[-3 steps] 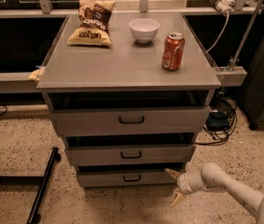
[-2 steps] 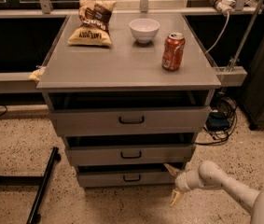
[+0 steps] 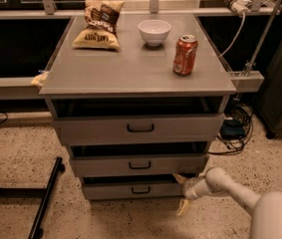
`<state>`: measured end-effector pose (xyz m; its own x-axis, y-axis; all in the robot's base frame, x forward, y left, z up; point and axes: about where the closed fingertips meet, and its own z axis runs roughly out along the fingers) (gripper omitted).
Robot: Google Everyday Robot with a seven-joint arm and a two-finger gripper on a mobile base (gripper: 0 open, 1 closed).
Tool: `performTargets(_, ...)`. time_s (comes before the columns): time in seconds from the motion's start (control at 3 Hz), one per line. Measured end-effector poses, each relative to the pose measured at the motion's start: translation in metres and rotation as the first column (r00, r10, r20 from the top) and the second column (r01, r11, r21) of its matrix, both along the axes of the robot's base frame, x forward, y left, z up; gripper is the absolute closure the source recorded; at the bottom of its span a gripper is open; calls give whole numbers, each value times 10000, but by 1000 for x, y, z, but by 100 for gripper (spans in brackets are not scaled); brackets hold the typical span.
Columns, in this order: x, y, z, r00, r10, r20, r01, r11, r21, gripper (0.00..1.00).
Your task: Open bottom drawer
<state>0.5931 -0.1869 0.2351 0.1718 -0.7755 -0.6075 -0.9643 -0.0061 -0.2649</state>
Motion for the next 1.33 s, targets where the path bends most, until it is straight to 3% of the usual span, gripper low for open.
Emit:
performTargets(0.67,19,-8,-30,9985,-318,-451,286,9972,-689,0)
performTargets(1.0,32,-9,-52,9942,-497,-956,397,9938,-1040,0)
performTargets(1.33,33,-10,-52,9942,-505,-952,404,9936,-1051,0)
